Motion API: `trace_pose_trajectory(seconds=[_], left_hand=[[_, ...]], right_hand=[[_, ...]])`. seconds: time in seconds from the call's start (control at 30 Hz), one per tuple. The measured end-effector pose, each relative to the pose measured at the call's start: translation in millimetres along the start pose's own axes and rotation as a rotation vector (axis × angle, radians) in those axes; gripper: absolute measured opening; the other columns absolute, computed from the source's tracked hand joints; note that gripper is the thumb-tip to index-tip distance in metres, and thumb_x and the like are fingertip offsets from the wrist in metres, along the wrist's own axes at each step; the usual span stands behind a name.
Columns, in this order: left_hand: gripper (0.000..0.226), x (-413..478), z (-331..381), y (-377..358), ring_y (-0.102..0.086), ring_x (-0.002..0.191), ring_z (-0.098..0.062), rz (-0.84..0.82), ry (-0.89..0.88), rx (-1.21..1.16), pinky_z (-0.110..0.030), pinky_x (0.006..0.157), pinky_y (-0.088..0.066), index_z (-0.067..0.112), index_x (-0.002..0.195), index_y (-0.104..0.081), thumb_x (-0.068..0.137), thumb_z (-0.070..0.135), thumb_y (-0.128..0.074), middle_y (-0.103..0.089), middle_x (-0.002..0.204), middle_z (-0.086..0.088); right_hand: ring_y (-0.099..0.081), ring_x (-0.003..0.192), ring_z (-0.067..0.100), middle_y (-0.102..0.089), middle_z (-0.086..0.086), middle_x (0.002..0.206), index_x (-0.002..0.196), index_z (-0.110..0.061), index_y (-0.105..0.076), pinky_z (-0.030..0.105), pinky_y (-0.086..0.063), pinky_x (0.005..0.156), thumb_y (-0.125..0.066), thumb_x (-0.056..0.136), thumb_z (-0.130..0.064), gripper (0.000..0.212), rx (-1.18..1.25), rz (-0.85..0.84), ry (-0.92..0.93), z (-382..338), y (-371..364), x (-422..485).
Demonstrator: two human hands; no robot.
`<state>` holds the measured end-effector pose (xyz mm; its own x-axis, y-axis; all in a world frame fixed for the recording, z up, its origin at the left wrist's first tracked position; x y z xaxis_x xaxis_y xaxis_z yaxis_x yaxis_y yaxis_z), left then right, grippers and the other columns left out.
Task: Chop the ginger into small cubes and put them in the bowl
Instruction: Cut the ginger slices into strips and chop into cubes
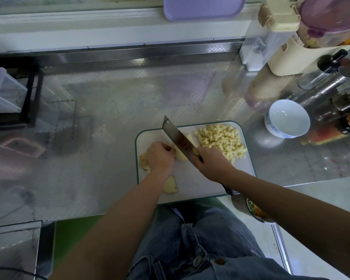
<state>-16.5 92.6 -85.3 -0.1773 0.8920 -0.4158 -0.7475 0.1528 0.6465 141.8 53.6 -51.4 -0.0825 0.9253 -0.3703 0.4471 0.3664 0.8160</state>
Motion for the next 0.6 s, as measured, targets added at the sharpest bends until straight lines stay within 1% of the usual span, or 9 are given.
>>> trace_pose_trajectory(seconds=[0.1,0.2,0.3,0.37,0.5,0.6], left_hand=[[0.011,0,1,0,-0.065,0.072,-0.017,0.0,-0.007,0.006,-0.024,0.062,-0.044,0.011,0.081,-0.076,0.084,0.02,-0.07,-0.073,0.08,-0.006],[0.011,0,2,0,-0.067,0.071,-0.019,-0.003,-0.01,0.004,-0.026,0.061,-0.048,0.011,0.076,-0.075,0.083,0.018,-0.069,-0.073,0.075,-0.006],[0.013,0,2,0,-0.066,0.068,-0.02,-0.002,-0.008,0.007,-0.026,0.059,-0.047,0.011,0.072,-0.074,0.083,0.016,-0.068,-0.072,0.072,-0.007],[0.014,0,2,0,-0.066,0.067,-0.019,0.0,-0.004,0.003,-0.024,0.058,-0.045,0.011,0.071,-0.074,0.083,0.017,-0.069,-0.072,0.072,-0.007],[0.015,-3,1,0,-0.065,0.068,-0.019,0.009,-0.004,0.004,-0.023,0.058,-0.041,0.01,0.074,-0.074,0.083,0.019,-0.069,-0.072,0.073,-0.007],[0.015,-7,-3,0,-0.065,0.071,-0.019,0.025,0.005,-0.002,-0.022,0.059,-0.038,0.008,0.077,-0.073,0.084,0.02,-0.067,-0.071,0.075,-0.007]], right_hand=[[-0.043,0.057,0.018,-0.039,-0.004,0.059,0.074,-0.013,-0.044,0.028,-0.027,0.051,-0.046,0.098,-0.024,0.026,-0.024,-0.028,-0.009,1,-5,2],[-0.047,0.062,0.022,-0.043,0.0,0.064,0.076,-0.013,-0.044,0.029,-0.033,0.057,-0.045,0.098,-0.024,0.025,-0.008,-0.04,-0.036,0,-11,4],[-0.051,0.066,0.027,-0.052,0.01,0.073,0.079,-0.011,-0.046,0.033,-0.039,0.058,-0.043,0.099,-0.025,0.024,-0.019,-0.023,-0.055,-2,-17,5],[-0.056,0.07,0.029,-0.057,0.012,0.078,0.084,-0.01,-0.05,0.036,-0.045,0.06,-0.043,0.099,-0.027,0.024,-0.022,-0.004,-0.06,-2,-19,4],[-0.057,0.07,0.027,-0.057,0.009,0.076,0.092,-0.007,-0.055,0.034,-0.045,0.06,-0.043,0.1,-0.028,0.025,0.029,0.041,-0.058,0,-19,3],[-0.055,0.066,0.026,-0.057,0.011,0.072,0.088,-0.005,-0.057,0.035,-0.042,0.059,-0.047,0.099,-0.025,0.025,0.151,0.056,-0.061,4,-15,2]])
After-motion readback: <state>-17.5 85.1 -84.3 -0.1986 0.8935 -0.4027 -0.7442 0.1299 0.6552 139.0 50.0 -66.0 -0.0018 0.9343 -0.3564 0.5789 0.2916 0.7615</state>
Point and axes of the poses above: each hand's wrist, its own x-axis towards the middle knuckle, its own y-axis out of the back of the hand, z = x × y, the point moved 7 cm from there along x, towards the middle knuckle
